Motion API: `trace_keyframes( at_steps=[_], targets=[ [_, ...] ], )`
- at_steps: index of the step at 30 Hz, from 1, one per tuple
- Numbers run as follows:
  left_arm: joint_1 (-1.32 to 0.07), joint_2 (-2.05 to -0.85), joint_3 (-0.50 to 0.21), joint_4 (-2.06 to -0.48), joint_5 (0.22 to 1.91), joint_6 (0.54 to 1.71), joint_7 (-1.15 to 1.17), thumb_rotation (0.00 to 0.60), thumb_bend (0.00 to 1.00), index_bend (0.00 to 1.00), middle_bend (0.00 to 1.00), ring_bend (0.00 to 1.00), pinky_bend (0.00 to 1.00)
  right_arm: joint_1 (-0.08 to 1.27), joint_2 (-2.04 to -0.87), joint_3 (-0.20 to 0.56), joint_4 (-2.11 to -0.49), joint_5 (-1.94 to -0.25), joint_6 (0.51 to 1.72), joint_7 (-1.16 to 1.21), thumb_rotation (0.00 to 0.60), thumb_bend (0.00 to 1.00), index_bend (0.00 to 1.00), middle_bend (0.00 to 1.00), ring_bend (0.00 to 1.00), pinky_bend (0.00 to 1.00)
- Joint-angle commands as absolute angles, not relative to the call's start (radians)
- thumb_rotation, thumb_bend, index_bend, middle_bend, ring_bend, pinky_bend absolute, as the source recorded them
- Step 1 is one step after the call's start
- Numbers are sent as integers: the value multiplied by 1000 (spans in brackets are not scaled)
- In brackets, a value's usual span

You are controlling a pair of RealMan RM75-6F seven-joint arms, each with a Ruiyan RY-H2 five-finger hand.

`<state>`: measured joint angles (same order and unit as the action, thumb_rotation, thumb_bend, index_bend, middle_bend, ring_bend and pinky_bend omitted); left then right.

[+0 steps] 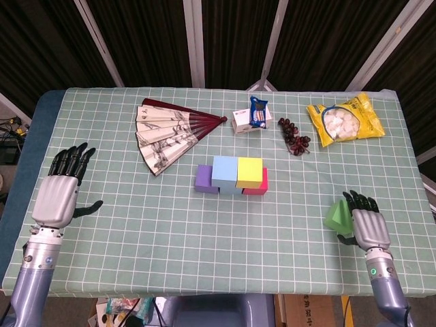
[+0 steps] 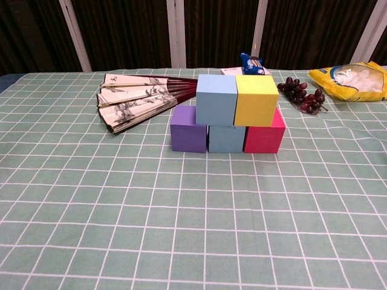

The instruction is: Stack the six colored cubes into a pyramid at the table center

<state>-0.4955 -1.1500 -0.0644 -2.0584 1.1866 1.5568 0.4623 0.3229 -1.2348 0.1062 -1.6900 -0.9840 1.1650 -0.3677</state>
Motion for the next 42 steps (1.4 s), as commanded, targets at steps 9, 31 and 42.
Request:
trace_keyframes(
  at_steps=[9, 31, 42],
  targets=[
    [-469, -1153, -89, -2057, 1206, 1543, 459, 600, 28, 0, 0, 0, 0, 357, -1311, 140, -1507, -937, 1139, -377, 600, 206, 0, 0, 0, 0],
    [-438, -1153, -132, -2050, 1217, 1498, 433, 600, 28, 0, 0, 0, 0, 357, -1321, 155, -1500, -978, 1093, -243, 600, 370, 0, 362, 170, 0],
    [-426, -1142, -152, -2050, 1210, 1476, 413, 600, 28, 0, 0, 0, 0, 340, -1289, 175, -1574, -1047, 1162, -200, 600, 408, 0, 403, 208, 0]
  ],
)
